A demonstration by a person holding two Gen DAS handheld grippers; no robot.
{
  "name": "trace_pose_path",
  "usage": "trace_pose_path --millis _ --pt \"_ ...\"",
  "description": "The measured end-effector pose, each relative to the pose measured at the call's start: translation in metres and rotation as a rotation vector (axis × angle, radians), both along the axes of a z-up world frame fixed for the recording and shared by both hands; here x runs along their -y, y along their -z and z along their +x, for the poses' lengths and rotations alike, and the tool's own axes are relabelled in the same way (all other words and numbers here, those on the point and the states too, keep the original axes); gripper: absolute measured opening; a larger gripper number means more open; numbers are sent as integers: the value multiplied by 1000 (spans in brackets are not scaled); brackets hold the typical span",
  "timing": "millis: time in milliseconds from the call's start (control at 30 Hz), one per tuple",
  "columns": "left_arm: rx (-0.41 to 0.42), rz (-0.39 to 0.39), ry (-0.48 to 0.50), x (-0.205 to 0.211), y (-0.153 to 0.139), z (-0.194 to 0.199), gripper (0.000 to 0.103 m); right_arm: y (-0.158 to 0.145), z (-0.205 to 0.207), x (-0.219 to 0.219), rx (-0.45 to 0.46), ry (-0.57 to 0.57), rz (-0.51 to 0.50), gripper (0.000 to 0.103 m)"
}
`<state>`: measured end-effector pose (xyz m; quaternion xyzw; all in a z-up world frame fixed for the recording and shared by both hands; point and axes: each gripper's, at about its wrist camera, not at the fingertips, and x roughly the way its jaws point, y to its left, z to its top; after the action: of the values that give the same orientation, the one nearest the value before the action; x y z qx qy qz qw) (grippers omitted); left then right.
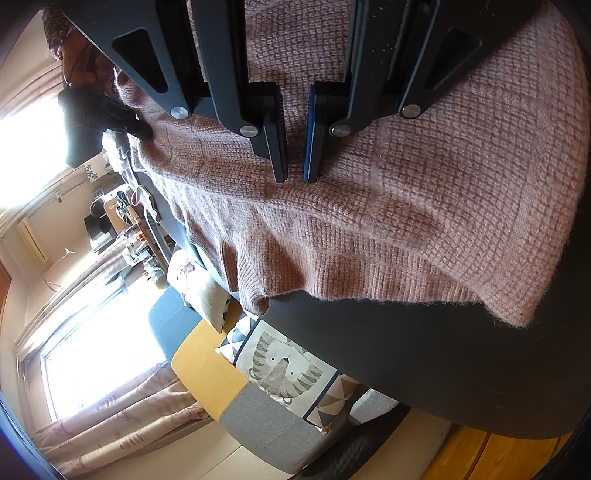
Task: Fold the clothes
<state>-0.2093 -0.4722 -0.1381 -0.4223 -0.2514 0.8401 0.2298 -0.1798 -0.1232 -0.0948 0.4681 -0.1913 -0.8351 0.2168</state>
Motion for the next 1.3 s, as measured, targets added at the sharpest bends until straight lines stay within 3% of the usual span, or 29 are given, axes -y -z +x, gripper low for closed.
trace_pose_path --millis 67,100,133,200,233,267,300,400,567,700,833,933,1000,1033,1067,1167,1300 --pt "18 -70 -1 -7 -8 -2 10 -5 -3 -7 -19 6 -9 1" --pt "13 -119 0 -13 -16 -4 11 -8 -5 -11 -28 9 -14 6" --pt "-13 -157 9 -20 -28 -5 16 -11 -7 -14 -38 12 -19 19" --pt "-106 -194 48 -36 -53 -11 25 -16 -10 -22 -57 17 -28 26" --pt "-165 -209 70 -44 -66 -16 40 -19 -12 -25 -66 20 -33 26" --pt "-221 -249 80 -55 -78 -22 61 -22 -13 -29 -75 23 -38 26" --pt "-243 -289 88 -64 -83 -32 67 -25 -21 -29 -83 18 -19 26" --pt "-212 -363 129 -87 -89 -74 69 -35 -65 -13 -100 -28 123 27" --pt "-75 -378 149 -109 -72 -130 69 -28 -130 6 -84 -84 305 27" --pt "-9 -432 226 -126 -49 -150 69 -2 -180 23 -26 -95 330 27" --pt "27 -431 275 -136 -34 -157 69 17 -212 32 23 -109 326 27" --pt "-1 -455 297 -144 -32 -156 69 17 -220 35 7 -127 311 27" --pt "-30 -481 305 -148 -33 -154 61 17 -222 38 -1 -141 327 24" --pt "-37 -494 299 -148 -33 -155 28 17 -221 40 -1 -141 339 16" --pt "-31 -480 297 -146 -33 -156 9 16 -221 39 4 -140 334 12" --pt "-5 -376 270 -134 -40 -157 5 11 -218 36 12 -117 302 5" --pt "-98 -324 267 -124 -68 -140 5 -10 -200 26 -23 -81 203 4"
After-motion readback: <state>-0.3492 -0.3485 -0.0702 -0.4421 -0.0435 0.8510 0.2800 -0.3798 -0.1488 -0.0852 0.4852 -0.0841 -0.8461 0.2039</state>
